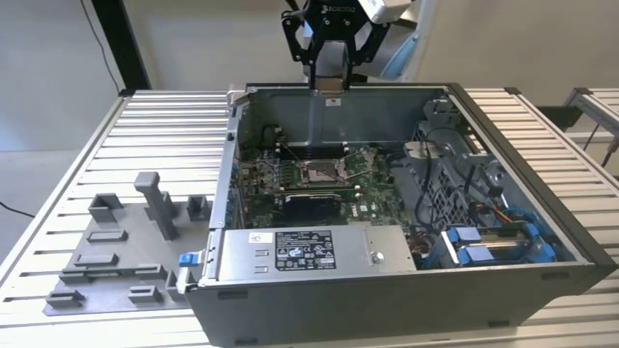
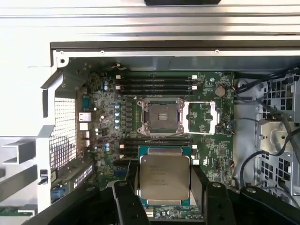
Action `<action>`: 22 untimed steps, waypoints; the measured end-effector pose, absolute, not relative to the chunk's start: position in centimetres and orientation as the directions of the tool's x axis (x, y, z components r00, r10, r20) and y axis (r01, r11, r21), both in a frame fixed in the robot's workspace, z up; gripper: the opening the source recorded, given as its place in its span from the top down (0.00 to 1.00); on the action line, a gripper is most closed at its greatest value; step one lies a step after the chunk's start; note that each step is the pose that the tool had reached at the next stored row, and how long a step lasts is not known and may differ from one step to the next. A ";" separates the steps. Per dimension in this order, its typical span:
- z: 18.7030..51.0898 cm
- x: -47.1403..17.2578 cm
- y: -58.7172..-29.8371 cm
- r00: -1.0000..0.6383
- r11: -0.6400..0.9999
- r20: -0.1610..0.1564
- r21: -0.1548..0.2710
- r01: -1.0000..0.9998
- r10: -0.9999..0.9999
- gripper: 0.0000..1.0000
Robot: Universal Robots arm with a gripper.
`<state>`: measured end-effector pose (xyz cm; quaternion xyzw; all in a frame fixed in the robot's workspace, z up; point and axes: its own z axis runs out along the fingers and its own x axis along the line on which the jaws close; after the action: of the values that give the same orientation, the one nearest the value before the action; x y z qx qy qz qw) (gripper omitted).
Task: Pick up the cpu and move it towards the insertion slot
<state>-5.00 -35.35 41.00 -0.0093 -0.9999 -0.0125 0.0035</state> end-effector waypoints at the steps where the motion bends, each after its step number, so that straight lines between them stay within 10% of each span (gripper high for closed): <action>1: 41.0 -5.0 -35.2 -1.000 1.000 0.007 0.025 0.019 0.018 1.00; 22: 40.8 -5.0 -32.6 -1.000 1.000 0.007 0.025 0.019 0.018 1.00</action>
<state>-4.97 -32.59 40.78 -0.0092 -0.9999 -0.0126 0.0033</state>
